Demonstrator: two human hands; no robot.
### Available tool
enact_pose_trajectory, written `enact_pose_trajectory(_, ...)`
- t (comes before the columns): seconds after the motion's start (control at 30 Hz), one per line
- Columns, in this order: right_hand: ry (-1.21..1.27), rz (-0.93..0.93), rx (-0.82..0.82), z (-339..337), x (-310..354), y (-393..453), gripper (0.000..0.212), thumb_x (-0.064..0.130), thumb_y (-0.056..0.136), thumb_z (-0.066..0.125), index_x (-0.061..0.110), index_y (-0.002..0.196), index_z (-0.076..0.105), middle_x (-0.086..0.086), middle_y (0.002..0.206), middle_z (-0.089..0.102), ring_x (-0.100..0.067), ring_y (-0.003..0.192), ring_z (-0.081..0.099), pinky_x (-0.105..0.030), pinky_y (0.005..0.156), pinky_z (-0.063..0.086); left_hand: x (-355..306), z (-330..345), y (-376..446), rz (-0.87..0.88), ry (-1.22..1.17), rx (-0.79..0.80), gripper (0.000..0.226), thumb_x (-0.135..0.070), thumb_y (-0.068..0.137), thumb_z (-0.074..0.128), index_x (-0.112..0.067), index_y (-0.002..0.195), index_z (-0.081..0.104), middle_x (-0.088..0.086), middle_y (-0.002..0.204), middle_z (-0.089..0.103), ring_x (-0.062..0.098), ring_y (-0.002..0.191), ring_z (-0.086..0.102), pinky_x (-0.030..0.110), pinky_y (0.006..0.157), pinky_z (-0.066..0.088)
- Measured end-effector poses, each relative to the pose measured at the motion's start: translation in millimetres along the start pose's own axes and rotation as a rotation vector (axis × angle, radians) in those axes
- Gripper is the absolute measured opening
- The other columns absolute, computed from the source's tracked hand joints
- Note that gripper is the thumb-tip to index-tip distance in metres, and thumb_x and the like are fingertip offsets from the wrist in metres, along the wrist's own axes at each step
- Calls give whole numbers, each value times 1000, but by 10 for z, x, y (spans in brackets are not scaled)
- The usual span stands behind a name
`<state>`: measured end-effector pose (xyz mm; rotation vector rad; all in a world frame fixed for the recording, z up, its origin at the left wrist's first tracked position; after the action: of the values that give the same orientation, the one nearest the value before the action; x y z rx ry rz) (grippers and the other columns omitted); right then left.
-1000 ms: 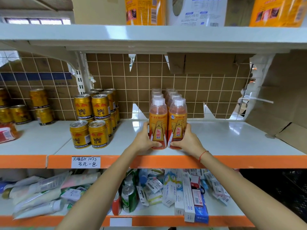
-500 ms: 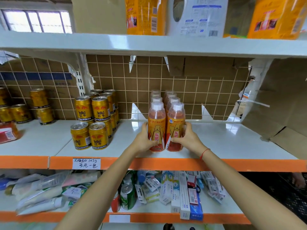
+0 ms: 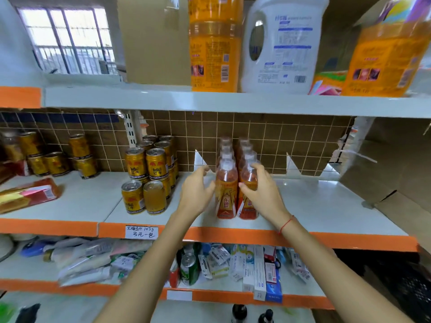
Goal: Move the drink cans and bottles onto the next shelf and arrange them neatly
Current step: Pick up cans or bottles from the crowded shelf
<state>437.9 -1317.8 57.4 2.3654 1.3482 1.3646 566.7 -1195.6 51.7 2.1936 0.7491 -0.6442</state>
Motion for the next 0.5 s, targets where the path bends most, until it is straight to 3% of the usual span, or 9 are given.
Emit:
enact_pose_trajectory(0.13,35,-59,24,132,216,-123,49,22,89,61,17,135,43,-3,125,56,-17,116,52,-20,89,40,175,-232,-186,-41,63,-58,39,-18,90,58,-12,128,52,8,124,62,23,116,56,35,94,46)
enact_pose_trajectory(0.27,68,-109,101,431,378,-263,54,18,87,62,17,138,43,-6,126,56,-22,115,53,-36,98,45,408,-509,-461,-101,107,-105,36,-18,89,58,-11,124,54,8,121,64,24,112,59,35,90,48)
enact_pose_trajectory(0.5,54,-166,242,985,784,-431,58,22,91,58,15,144,37,-7,136,53,-24,120,51,-32,99,40,875,-1124,-839,-213,183,-176,31,-19,90,57,-11,120,56,7,115,66,23,110,60,35,86,46)
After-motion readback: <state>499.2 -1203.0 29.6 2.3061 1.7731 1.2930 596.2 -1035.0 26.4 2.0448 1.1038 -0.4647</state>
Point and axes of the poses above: each hand's wrist, its own y-axis towards the middle knuckle, its own z-axis out of the palm, x = y × z, the point moved 6 cm from there along y, towards the middle knuckle
